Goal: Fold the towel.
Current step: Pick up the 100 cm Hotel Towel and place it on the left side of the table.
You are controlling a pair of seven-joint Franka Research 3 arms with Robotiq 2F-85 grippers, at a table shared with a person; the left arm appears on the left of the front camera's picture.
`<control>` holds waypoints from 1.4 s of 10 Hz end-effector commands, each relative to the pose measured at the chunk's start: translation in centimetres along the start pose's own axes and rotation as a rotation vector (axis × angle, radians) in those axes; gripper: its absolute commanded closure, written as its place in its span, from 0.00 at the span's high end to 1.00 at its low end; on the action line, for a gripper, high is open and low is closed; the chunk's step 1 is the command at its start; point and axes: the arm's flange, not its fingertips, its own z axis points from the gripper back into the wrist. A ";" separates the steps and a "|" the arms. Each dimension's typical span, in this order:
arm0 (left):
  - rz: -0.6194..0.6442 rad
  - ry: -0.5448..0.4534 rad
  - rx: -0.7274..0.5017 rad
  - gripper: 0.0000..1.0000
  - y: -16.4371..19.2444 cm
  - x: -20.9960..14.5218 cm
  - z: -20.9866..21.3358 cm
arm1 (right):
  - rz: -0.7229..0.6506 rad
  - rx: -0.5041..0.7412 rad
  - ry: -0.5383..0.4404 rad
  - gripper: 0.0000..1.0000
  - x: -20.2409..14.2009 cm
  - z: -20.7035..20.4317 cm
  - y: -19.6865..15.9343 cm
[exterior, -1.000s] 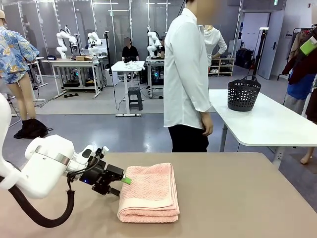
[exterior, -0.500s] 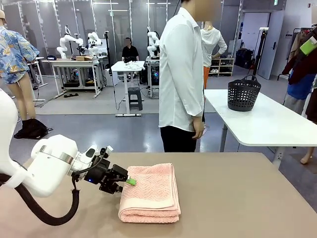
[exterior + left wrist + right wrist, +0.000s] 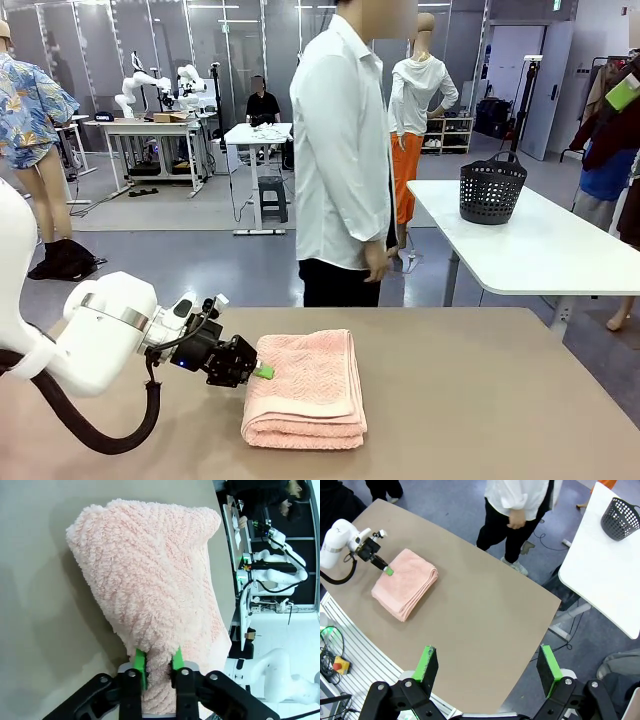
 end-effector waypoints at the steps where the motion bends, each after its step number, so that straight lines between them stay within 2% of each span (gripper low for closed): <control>1: 0.007 -0.001 -0.010 0.00 0.0 0.8 -0.2 | 0.002 0.001 0.008 1.00 0.1 0.1 -0.1; 6: 0.008 0.048 0.006 0.00 0.7 1.7 2.8 | 0.002 0.001 0.008 1.00 0.1 0.1 -0.1; 8: 0.017 0.015 0.002 0.00 2.3 2.2 7.0 | 0.002 0.001 0.008 1.00 0.1 0.1 -0.1; 10: -0.007 0.039 0.016 0.00 3.6 2.6 12.2 | 0.002 0.001 0.008 1.00 0.1 0.1 -0.1; 14: -0.012 0.028 0.132 0.00 7.1 3.5 23.8 | 0.002 0.001 0.008 1.00 0.1 0.1 -0.1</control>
